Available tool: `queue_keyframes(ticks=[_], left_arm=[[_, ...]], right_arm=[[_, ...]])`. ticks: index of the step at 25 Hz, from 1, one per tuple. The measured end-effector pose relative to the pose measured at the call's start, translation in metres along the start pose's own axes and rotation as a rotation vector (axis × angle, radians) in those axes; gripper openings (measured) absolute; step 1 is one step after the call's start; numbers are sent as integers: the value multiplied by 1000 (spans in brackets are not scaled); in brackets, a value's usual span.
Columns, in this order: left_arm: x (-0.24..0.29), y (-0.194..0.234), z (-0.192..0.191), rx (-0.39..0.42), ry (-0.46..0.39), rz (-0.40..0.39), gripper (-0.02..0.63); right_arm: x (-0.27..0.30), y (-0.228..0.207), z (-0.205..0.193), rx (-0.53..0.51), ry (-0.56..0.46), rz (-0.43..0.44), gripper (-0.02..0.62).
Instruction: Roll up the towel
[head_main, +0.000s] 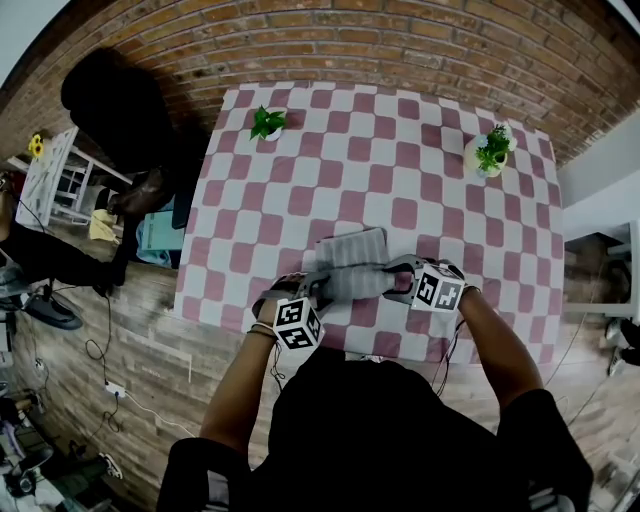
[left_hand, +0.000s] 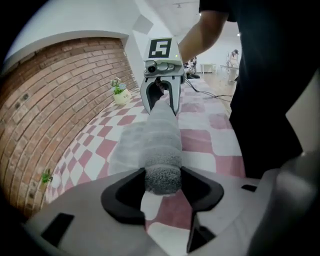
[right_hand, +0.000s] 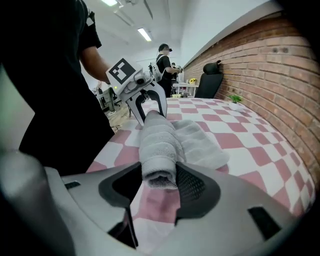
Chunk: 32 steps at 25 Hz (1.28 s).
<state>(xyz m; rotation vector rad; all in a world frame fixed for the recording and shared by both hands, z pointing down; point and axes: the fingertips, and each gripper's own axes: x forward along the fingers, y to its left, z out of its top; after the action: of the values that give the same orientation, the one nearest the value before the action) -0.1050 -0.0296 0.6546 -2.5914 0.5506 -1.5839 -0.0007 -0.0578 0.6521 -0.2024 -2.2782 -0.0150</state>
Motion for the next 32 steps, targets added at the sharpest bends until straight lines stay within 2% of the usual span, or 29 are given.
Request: queue_keyframes(ticks=[6, 8, 10, 12, 15, 21, 26, 29, 30, 32], left_arm=[[-17, -39, 6, -134, -57, -241, 214], [-20, -43, 7, -183, -79, -291, 215], [-18, -38, 6, -238, -98, -303, 218], [-15, -25, 4, -296, -121, -283, 224], [-14, -6, 1, -367, -159, -239, 233], [-18, 36, -1, -513, -265, -111, 215], [-9, 66, -9, -601, -255, -8, 209], [-6, 85, -11, -627, -253, 50, 199], [-6, 89, -12, -631, -253, 62, 195], [-4, 97, -13, -630, -250, 76, 183]], right_arm=[[-2, 45, -1, 222, -88, 231, 212], [-4, 51, 0, 291, -116, 291, 213], [-6, 48, 0, 333, -146, 302, 218], [-7, 38, 1, 354, -174, 270, 231], [-12, 18, 5, 369, -229, 165, 261], [-37, -41, 10, 440, -366, -154, 270], [-52, -72, 20, 436, -415, -366, 268], [-66, -56, 42, 340, -472, -368, 267], [-66, -45, 48, 287, -465, -354, 267], [-56, -28, 48, 173, -388, -347, 267]])
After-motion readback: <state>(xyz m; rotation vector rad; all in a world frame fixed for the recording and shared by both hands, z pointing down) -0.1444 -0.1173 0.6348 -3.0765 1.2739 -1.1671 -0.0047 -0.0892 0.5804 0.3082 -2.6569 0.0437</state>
